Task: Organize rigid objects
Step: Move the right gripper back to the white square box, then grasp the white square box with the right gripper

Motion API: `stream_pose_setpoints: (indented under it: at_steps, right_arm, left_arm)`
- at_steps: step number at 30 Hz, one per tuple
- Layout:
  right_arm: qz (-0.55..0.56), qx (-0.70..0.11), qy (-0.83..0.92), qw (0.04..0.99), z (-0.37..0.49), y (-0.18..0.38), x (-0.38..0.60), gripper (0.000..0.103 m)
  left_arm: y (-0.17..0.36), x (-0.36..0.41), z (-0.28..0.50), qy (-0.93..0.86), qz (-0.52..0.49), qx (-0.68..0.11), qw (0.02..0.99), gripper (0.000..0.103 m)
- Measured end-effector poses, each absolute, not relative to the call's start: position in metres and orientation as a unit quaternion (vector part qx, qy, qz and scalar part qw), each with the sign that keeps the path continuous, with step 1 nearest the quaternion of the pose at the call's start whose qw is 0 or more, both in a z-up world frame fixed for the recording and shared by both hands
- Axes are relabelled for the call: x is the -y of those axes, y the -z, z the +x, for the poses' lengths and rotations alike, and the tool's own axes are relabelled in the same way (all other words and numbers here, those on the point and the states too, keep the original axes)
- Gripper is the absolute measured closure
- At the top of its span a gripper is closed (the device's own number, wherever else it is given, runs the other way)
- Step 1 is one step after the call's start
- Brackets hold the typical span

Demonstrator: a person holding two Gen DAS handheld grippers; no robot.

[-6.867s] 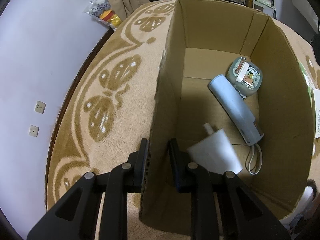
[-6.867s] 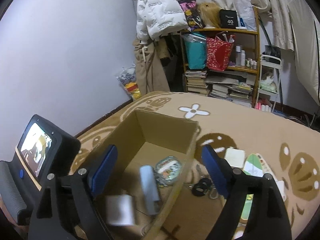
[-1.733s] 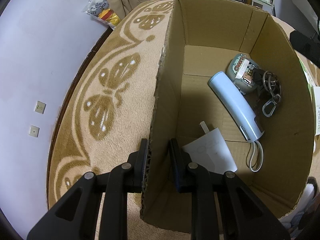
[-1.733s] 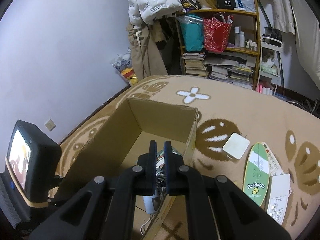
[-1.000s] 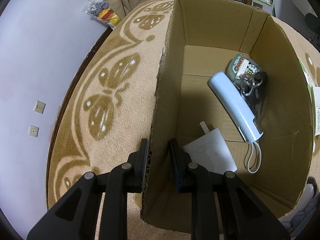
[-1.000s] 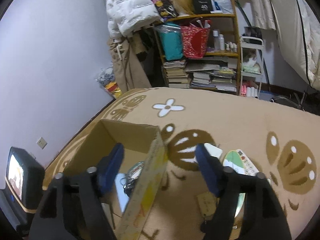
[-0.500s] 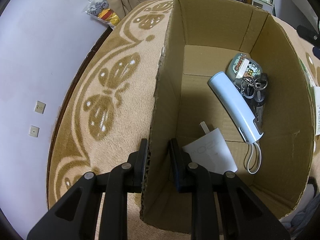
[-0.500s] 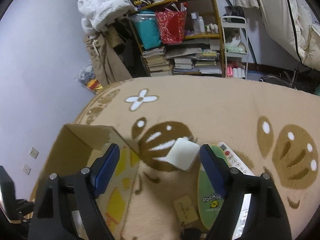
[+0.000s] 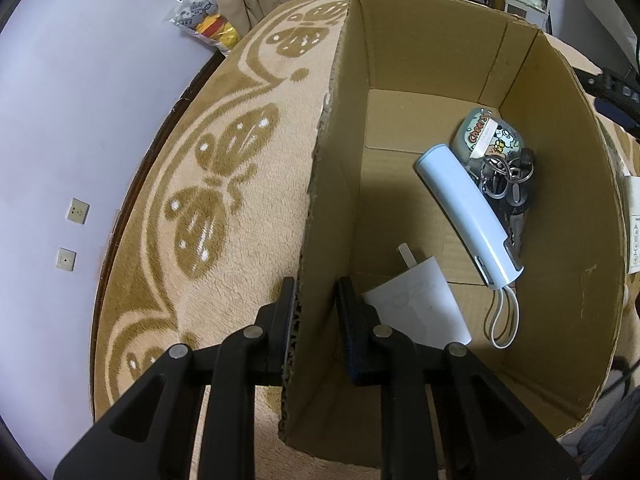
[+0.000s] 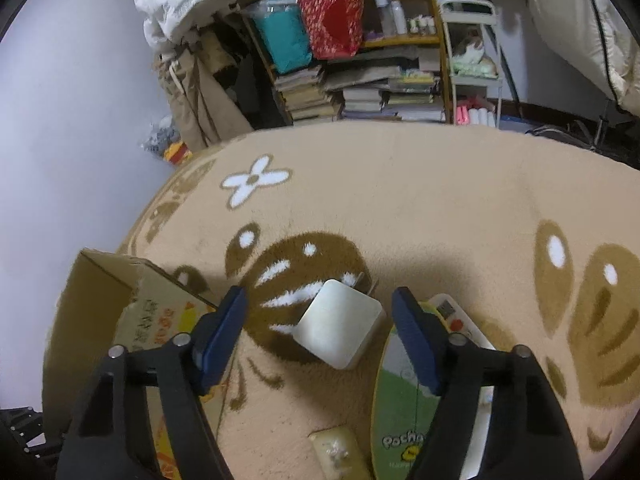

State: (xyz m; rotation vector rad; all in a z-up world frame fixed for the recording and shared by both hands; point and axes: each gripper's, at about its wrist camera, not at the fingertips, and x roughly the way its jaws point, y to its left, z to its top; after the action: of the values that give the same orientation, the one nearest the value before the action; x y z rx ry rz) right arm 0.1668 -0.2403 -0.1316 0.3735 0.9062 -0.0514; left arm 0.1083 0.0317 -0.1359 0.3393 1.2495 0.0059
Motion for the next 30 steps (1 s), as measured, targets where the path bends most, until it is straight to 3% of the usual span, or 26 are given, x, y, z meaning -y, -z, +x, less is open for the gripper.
stream_pose_setpoints:
  at_steps: [19, 22, 30]
  right_arm:
    - [0.136, -0.465, 0.035, 0.874, 0.177, 0.166, 0.219, 0.026]
    - [0.129, -0.473, 0.032, 0.871, 0.176, 0.168, 0.215, 0.036]
    - [0.115, -0.482, 0.026, 0.868, 0.173, 0.169, 0.211, 0.036]
  left_arm:
    - [0.139, -0.027, 0.109, -0.004, 0.166, -0.582, 0.796, 0.083]
    - [0.138, -0.026, 0.109, -0.006, 0.168, -0.582, 0.796, 0.083]
    - [0.138, -0.026, 0.109, -0.006, 0.170, -0.581, 0.796, 0.083]
